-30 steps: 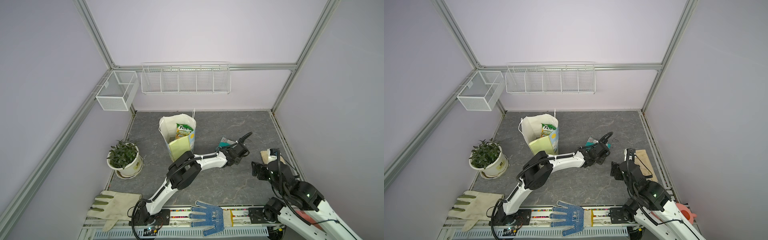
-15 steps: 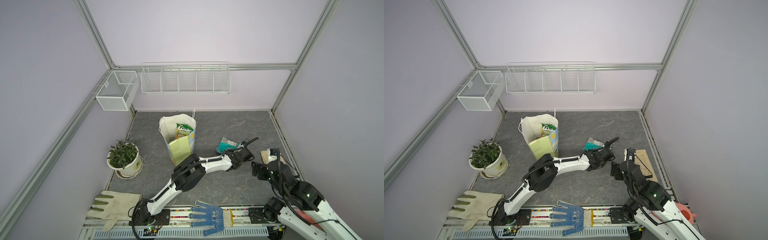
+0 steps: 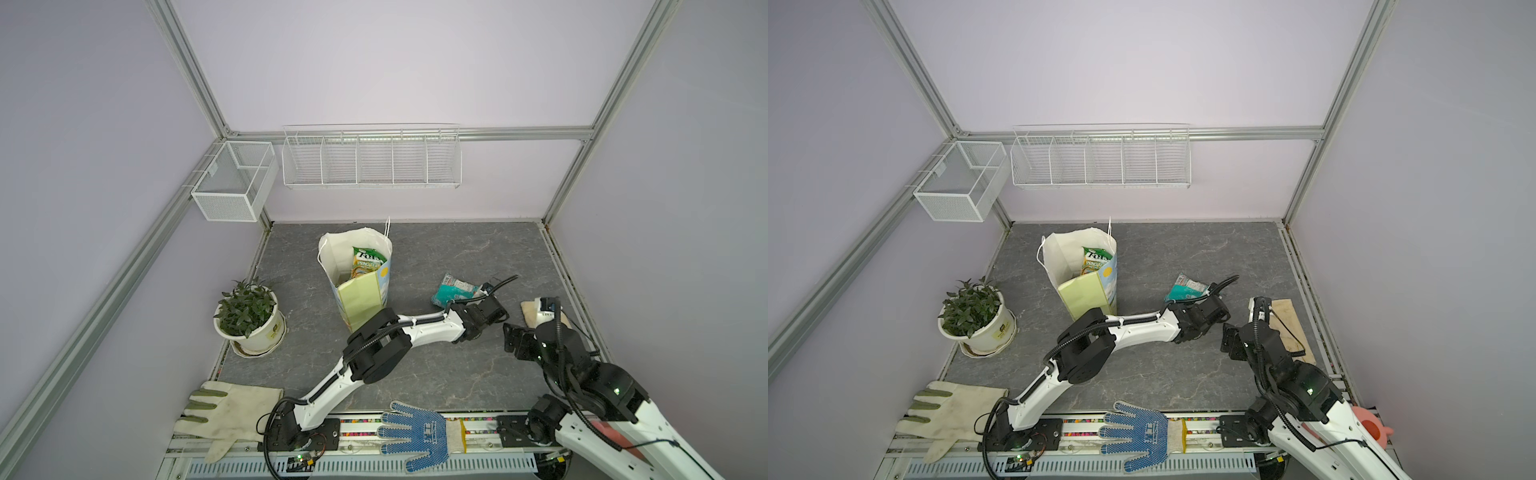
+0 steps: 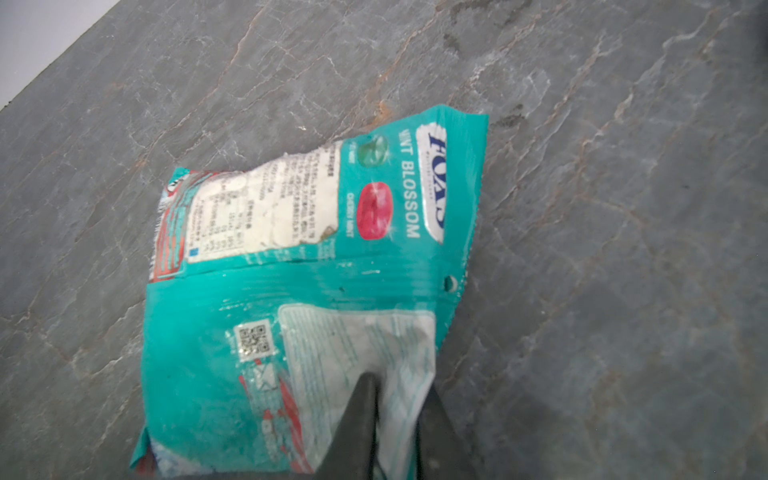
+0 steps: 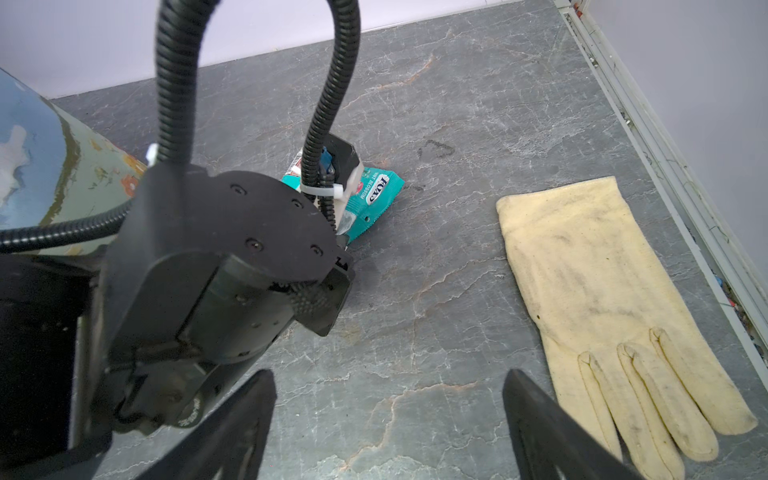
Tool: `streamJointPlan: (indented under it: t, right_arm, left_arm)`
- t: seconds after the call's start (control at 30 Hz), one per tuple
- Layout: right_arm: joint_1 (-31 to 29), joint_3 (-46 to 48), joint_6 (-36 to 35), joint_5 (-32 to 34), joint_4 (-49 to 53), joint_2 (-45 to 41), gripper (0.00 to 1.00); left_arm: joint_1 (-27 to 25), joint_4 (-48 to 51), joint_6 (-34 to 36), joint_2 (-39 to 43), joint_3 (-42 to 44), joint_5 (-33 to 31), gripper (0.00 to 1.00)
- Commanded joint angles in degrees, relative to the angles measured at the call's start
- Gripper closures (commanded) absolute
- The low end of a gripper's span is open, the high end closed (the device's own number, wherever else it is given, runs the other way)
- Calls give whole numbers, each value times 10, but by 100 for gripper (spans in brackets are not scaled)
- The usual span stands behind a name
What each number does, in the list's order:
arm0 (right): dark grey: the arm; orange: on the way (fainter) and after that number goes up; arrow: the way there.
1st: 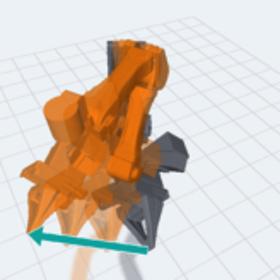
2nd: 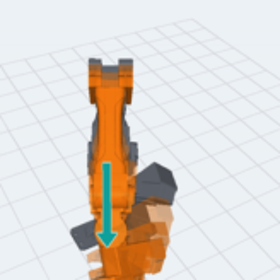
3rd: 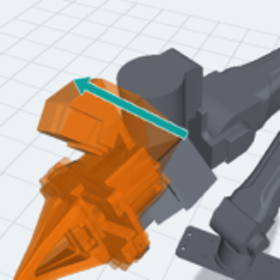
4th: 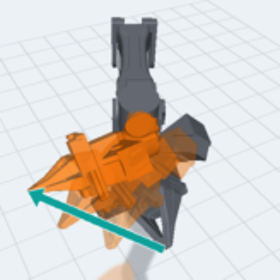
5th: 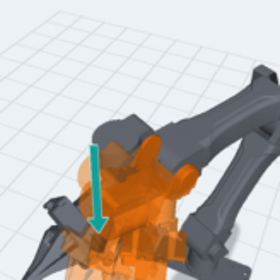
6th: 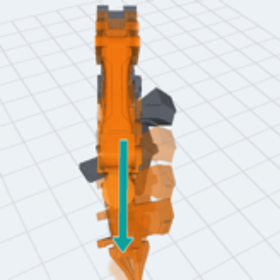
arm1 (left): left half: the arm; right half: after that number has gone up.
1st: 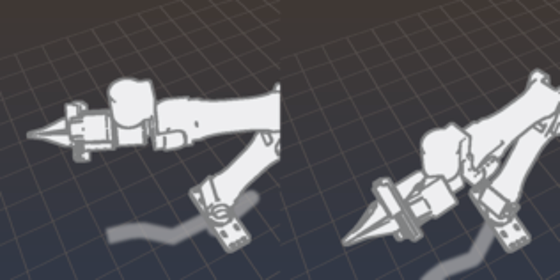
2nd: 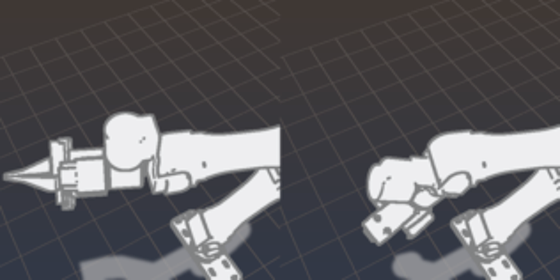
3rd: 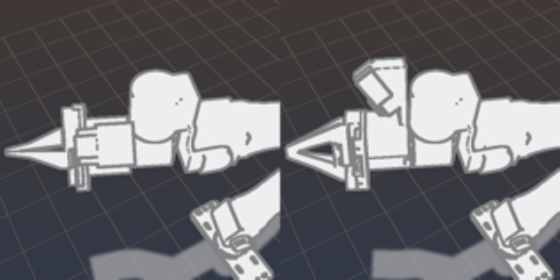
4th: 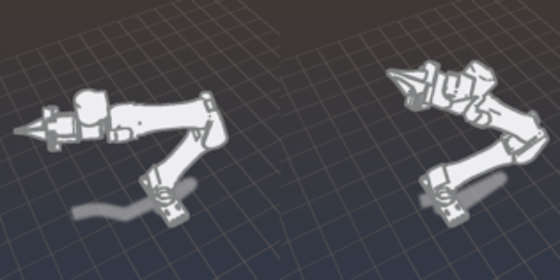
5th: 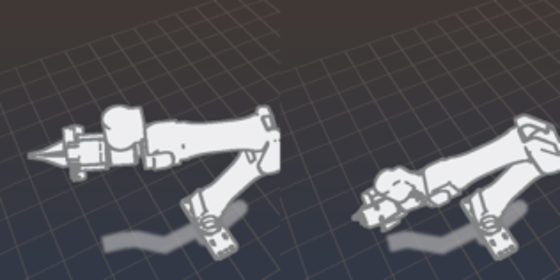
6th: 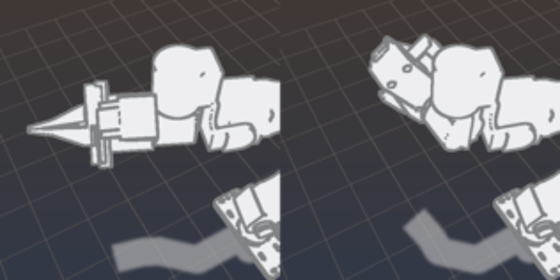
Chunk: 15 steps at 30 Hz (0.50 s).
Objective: Place the snacks into the paper bag
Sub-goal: 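Lower the open left gripper over the teal Fox's Mint Blossom packet, then close the left gripper on the teal packet's edge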
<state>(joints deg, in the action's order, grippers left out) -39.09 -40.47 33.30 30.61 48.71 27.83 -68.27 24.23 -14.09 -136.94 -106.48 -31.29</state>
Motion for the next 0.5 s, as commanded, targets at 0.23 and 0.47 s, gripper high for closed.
streamJointPlan:
  t: [0.23, 0.47]
  right_arm:
    - [3, 4, 15, 4, 16, -16, 11]
    - [3, -2, 17, 3, 22, -19, 12]
  left_arm:
    - [1, -1, 6, 29, 38, 6, 94]
    - [2, -18, 11, 55, 56, 18, 100]
